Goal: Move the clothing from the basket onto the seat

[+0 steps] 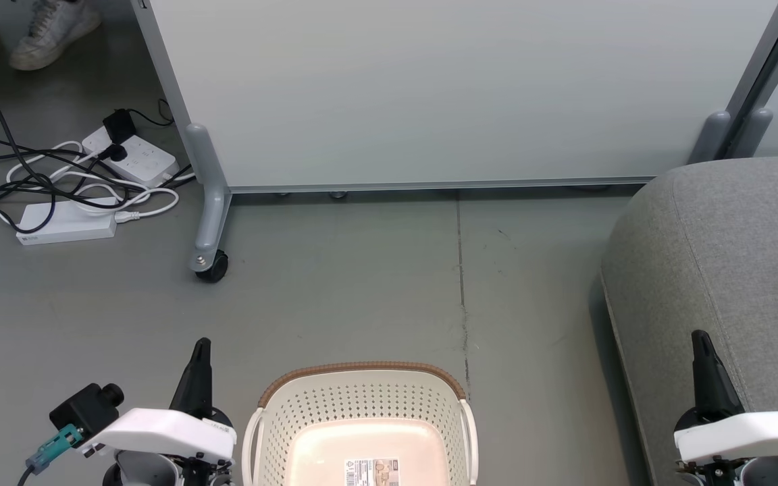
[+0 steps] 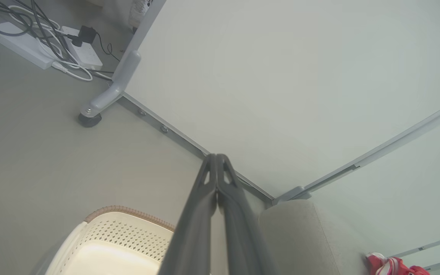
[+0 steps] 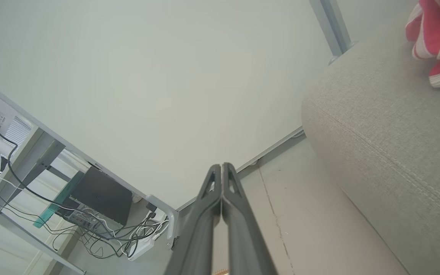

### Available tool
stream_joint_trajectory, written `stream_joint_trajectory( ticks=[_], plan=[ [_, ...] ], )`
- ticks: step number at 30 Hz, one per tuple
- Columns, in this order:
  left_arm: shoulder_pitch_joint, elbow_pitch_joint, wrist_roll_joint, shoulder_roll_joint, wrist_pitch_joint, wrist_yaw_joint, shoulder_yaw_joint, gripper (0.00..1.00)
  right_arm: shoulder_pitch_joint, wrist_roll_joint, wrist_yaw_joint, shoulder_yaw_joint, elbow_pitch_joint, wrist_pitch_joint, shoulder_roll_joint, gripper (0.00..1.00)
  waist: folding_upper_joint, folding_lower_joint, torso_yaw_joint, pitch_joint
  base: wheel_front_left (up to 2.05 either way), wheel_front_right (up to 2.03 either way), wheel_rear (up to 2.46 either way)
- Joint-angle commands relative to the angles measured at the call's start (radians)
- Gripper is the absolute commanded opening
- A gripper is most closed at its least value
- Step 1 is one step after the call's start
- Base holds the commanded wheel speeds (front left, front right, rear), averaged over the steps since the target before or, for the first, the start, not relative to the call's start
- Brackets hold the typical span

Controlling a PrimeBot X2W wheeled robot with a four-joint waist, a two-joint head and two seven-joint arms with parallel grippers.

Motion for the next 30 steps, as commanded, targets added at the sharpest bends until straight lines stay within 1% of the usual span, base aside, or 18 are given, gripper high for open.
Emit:
stream_joint_trajectory(
  ticks=[1, 9, 30],
  plan=[
    [-0.036, -0.010, -0.038, 0.003, 0.009, -0.009, 0.014, 0.00, -0.033, 0.046, 0.000, -0.008, -0.005, 0.011, -0.010, 0.00, 0.0000, 0.0000, -0.001, 0.000, 0.00, 0.00, 0.00],
    [-0.054, -0.007, -0.129, 0.004, 0.038, -0.019, 0.033, 0.00, -0.048, 0.151, 0.000, -0.022, 0.007, 0.037, -0.012, 0.00, 0.0000, 0.0000, -0.006, 0.000, 0.00, 0.00, 0.00],
    [-0.094, 0.000, -0.325, 0.005, 0.099, -0.039, 0.076, 0.00, -0.082, 0.380, 0.000, -0.051, 0.034, 0.095, -0.015, 0.00, 0.0000, 0.0000, -0.017, 0.000, 0.00, 0.00, 0.00]
  ],
)
